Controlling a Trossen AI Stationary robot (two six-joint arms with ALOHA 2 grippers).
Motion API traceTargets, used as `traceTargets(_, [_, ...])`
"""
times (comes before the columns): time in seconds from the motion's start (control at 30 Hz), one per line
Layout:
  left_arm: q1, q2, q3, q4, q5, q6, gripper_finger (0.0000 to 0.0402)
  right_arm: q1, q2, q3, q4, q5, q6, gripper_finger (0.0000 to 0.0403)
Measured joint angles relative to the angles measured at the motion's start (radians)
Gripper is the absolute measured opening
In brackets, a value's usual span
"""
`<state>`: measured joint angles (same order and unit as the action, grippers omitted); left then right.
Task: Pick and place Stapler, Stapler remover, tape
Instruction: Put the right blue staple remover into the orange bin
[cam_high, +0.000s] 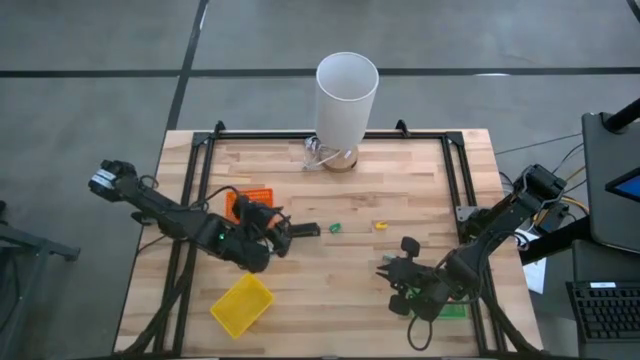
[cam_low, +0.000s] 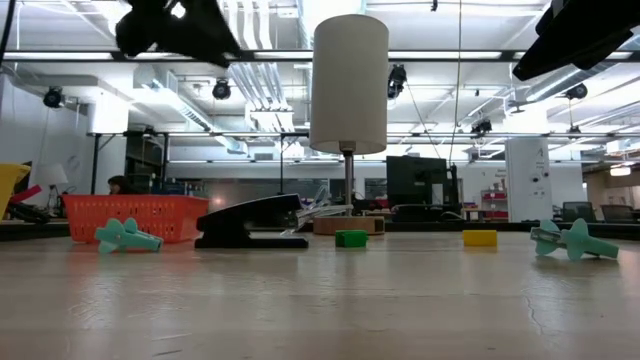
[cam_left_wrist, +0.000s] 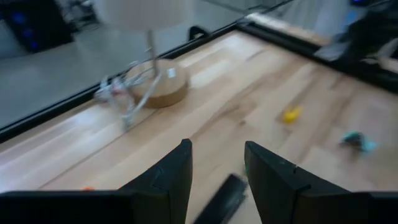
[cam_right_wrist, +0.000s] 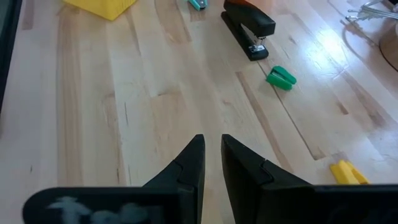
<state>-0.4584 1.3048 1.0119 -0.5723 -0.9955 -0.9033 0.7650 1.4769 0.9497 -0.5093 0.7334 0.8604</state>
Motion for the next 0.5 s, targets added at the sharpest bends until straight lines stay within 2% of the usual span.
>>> traceTargets(0.23, [-0.047,0.002,-0.001,0.209,0.002,0.187,0.0149,0.0,0.0,0.003,0.004,-0.028,0.001,0.0047])
traceTargets(0.5, [-0.061,0.063,-0.002,0.311,0.003,0.233,0.0149,-0.001,0.0,-0.002,0.015,-0.027,0.0,0.0047])
